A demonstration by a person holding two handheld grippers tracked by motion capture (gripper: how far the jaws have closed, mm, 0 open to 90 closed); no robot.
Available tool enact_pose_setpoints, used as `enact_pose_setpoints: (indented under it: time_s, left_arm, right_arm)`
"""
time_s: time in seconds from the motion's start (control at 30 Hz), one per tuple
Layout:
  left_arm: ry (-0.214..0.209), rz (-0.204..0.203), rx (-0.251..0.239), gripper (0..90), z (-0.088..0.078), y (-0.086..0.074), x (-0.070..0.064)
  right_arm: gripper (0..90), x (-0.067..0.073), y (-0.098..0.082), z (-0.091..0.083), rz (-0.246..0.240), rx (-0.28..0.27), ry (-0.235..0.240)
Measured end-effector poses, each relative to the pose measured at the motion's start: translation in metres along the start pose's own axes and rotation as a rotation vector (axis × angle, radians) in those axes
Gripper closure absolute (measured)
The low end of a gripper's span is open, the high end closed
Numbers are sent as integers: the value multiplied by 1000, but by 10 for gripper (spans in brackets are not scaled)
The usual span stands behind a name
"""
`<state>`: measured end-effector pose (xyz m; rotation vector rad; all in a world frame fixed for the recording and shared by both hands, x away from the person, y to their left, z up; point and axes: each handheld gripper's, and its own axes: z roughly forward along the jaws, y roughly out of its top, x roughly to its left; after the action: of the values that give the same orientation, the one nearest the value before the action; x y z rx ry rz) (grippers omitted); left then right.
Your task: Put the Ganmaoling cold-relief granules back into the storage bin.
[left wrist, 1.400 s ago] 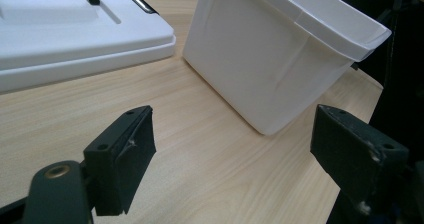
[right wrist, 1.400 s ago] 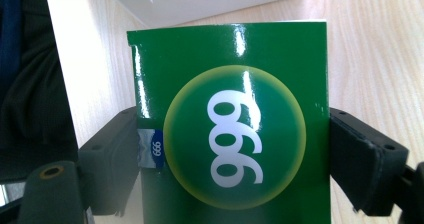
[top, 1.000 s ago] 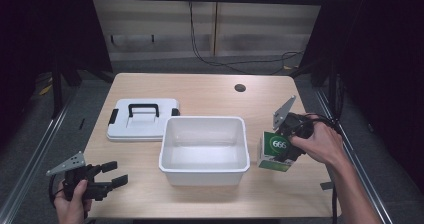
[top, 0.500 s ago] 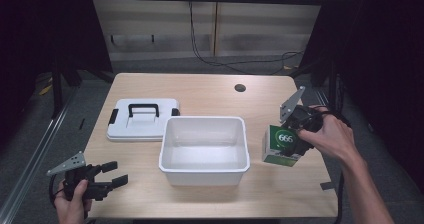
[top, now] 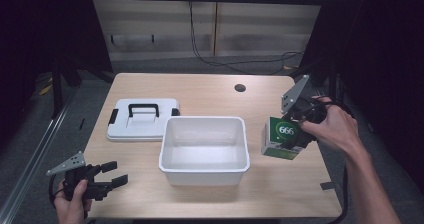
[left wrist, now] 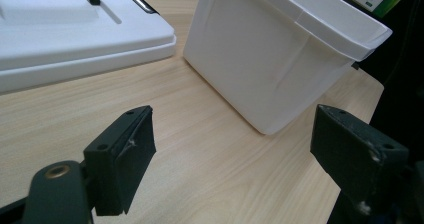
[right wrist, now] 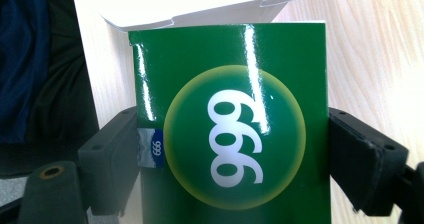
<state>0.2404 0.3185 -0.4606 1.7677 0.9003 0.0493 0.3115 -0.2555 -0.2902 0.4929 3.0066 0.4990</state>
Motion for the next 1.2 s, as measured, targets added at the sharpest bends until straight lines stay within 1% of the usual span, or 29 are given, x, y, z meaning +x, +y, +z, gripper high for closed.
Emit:
enact_pose_setpoints:
  time_s: [0.03, 0.07, 0.1, 0.17, 0.2, 0.27, 0.3, 0.33, 0.37, 0.43, 0.5, 0.53, 0.57, 0.63, 0.67, 0.77, 0.83, 0.9, 0.93, 0.97, 1.0, 1.07, 1.1, 1.13, 1.17, 1.2]
  left_arm:
    - [0, 4, 0, 179, 0, 0, 0]
    - [1, -1, 0, 179, 0, 0, 0]
    - [2, 3, 1, 179, 0, 0, 0]
    - [3, 1, 0, 179, 0, 0, 0]
    - [4, -2, 3, 179, 0, 0, 0]
    - [0, -3, 3, 179, 1, 0, 0]
    - [0, -2, 4, 179, 1, 0, 0]
    - [1, 0, 2, 180, 1, 0, 0]
    - [1, 0, 2, 179, 1, 0, 0]
    - [3, -1, 0, 179, 0, 0, 0]
    - [3, -3, 0, 179, 0, 0, 0]
    - [3, 1, 1, 179, 0, 0, 0]
    - [2, -3, 0, 179, 0, 0, 0]
    - [1, 3, 1, 179, 0, 0, 0]
    - [1, 3, 0, 180, 0, 0, 0]
    - [-1, 1, 0, 179, 0, 0, 0]
    - [-1, 3, 0, 179, 0, 0, 0]
    - [-3, 2, 1, 179, 0, 0, 0]
    - [-1, 4, 2, 179, 0, 0, -1]
    - [-1, 4, 2, 180, 0, 0, -1]
    - [-2, 3, 1, 179, 0, 0, -1]
    - [-1, 4, -1, 180, 0, 0, 0]
    - [1, 7, 1, 179, 0, 0, 0]
    - [-1, 2, 1, 179, 0, 0, 0]
    - [-1, 3, 1, 179, 0, 0, 0]
    - [0, 2, 1, 179, 0, 0, 0]
  right_arm:
    - [154, 0, 1, -2, -8, -4, -3]
    - [154, 0, 2, -4, -5, -1, 0]
    - [154, 0, 3, -6, -8, -2, -2]
    - [154, 1, 5, -10, -6, -12, -2]
    - [154, 1, 6, -11, -20, -13, -3]
    - [154, 3, 12, -13, -24, -2, -1]
    - [154, 3, 12, -13, -24, -2, -1]
    - [154, 4, 17, -14, -29, -5, 1]
    - [154, 4, 17, -14, -29, -5, 1]
    - [154, 4, 25, -15, -41, -9, -2]
    - [154, 4, 27, -15, -46, -14, 1]
    - [154, 4, 33, -16, -54, -15, 5]
    - [154, 4, 33, -16, -54, -15, 5]
    - [155, 4, 38, -16, -71, -26, 0]
    - [155, 4, 43, -17, -82, -27, 3]
    - [155, 5, 47, -17, -85, -23, 7]
    - [154, 6, 51, -18, -88, -37, 11]
    - [155, 6, 56, -17, -100, -45, 13]
    - [154, 6, 61, -14, -110, -38, 20]
    - [154, 6, 61, -14, -110, -38, 20]
    - [155, 6, 66, -11, -113, -27, 26]
    - [155, 6, 69, -10, -115, -24, 29]
    - [155, 5, 71, -8, -125, -26, 33]
    - [154, 6, 75, -7, -119, -20, 35]
    - [154, 6, 75, -7, -119, -20, 35]
    - [155, 5, 79, -7, -128, -28, 39]
